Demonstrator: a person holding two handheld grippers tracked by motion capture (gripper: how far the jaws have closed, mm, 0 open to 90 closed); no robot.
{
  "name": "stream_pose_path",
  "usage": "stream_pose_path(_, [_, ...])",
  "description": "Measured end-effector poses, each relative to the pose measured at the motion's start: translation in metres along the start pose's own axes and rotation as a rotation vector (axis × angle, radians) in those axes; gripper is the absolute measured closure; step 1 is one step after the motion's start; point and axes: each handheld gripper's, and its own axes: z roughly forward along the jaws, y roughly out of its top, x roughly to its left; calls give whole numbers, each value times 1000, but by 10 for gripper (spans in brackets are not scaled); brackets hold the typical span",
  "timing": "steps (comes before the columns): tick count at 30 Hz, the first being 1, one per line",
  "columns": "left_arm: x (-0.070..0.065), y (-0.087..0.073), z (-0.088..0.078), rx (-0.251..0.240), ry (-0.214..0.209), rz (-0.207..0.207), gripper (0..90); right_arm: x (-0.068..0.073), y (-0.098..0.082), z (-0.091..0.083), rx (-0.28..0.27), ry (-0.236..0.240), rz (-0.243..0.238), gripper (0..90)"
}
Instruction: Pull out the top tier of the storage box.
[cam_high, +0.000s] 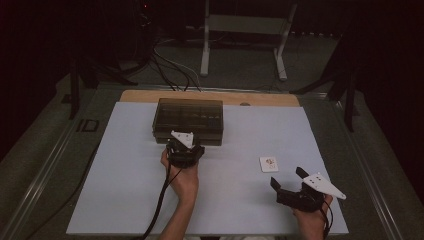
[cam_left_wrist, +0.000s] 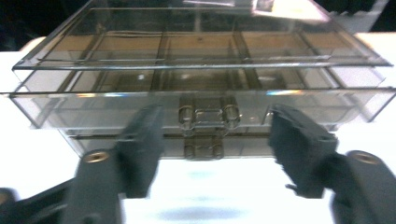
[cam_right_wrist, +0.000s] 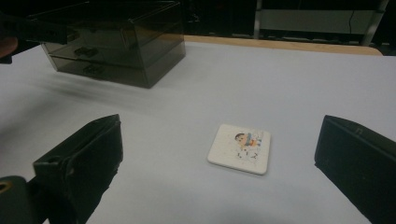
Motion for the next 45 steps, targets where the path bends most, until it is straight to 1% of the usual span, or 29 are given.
stream_pose_path(1, [0, 0, 0, 0, 0, 0, 264, 0, 0, 0, 0, 0, 0, 14])
stream_pose_path(2, [4, 2, -1, -9, -19, -6, 223, 0, 0, 0, 0, 0, 1, 14])
stream_pose_path(3, [4, 2, -1, -9, -19, -6, 184, 0, 0, 0, 0, 0, 1, 14])
stream_pose_path(4, [9, 3, -2, 0, -68, -8, 168, 0, 0, 1, 1, 0, 3, 14])
stream_pose_path(5, [9, 3, -2, 0, -68, -8, 124, 0, 0, 1, 1, 0, 3, 14])
stream_pose_path(6, [14, 5, -1, 22, -111, 10, 79, 0, 0, 1, 2, 0, 2, 14])
stream_pose_path(7, [14, 5, -1, 22, -111, 10, 45, 0, 0, 1, 2, 0, 2, 14])
stream_pose_path(8, [18, 6, 0, 41, -130, 38, 23, 1, 0, 1, 3, 2, 0, 14])
stream_pose_path(9, [18, 6, 0, 41, -130, 38, 14, 1, 0, 1, 3, 2, 0, 14])
stream_pose_path(11, [22, 7, -2, 44, -152, 60, 9, 1, 0, 1, 3, 2, 0, 14])
stream_pose_path(14, [27, 11, -4, 50, -205, 89, 9, 0, -1, 1, 5, 1, 2, 14])
stream_pose_path(17, [35, 16, -5, 53, -276, 113, 9, 1, -1, 2, 6, 1, 3, 14])
stream_pose_path(19, [39, 20, -6, 55, -309, 147, 10, 1, -1, 2, 7, 3, 1, 14])
stream_pose_path(20, [43, 24, -7, 51, -339, 182, 10, 1, -1, 2, 7, 3, 1, 14])
stream_pose_path(21, [43, 24, -7, 51, -339, 182, 10, 1, -1, 2, 8, 2, 2, 14])
stream_pose_path(22, [47, 28, -6, 43, -394, 205, 10, 1, -1, 2, 8, 2, 2, 14])
stream_pose_path(23, [47, 28, -6, 43, -394, 205, 10, 1, -1, 2, 8, 2, 2, 14])
stream_pose_path(24, [50, 31, -5, 46, -449, 237, 10, 1, -1, 2, 10, 1, 3, 14])
stream_pose_path(25, [50, 31, -5, 46, -449, 237, 10, 1, -1, 2, 10, 1, 3, 14])
stream_pose_path(26, [51, 33, -4, 52, -478, 259, 10, 1, -1, 2, 10, 1, 3, 14])
stream_pose_path(27, [51, 34, -3, 58, -491, 271, 10, 1, -1, 2, 12, 1, 6, 14])
stream_pose_path(28, [53, 35, -1, 66, -521, 282, 11, 1, -1, 2, 12, 2, 5, 14])
stream_pose_path(29, [55, 36, 1, 77, -560, 273, 11, 1, -1, 2, 12, 2, 5, 14])
stream_pose_path(31, [58, 39, 5, 95, -579, 281, 11, 1, -1, 2, 11, 2, 5, 14])
stream_pose_path(35, [60, 44, 11, 108, -619, 343, 11, 0, -1, 2, 9, 1, 6, 14])
stream_pose_path(38, [62, 50, 17, 115, -639, 412, 11, 0, -1, 1, 7, -2, 9, 14])
stream_pose_path(39, [62, 50, 17, 115, -639, 412, 11, 0, -1, 1, 7, -2, 9, 14])
stream_pose_path(43, [62, 55, 25, 153, -661, 478, 11, 0, -1, 1, 7, -2, 10, 14])
stream_pose_path(45, [60, 56, 28, 184, -659, 500, 25, 0, -1, 1, 7, -1, 11, 14])
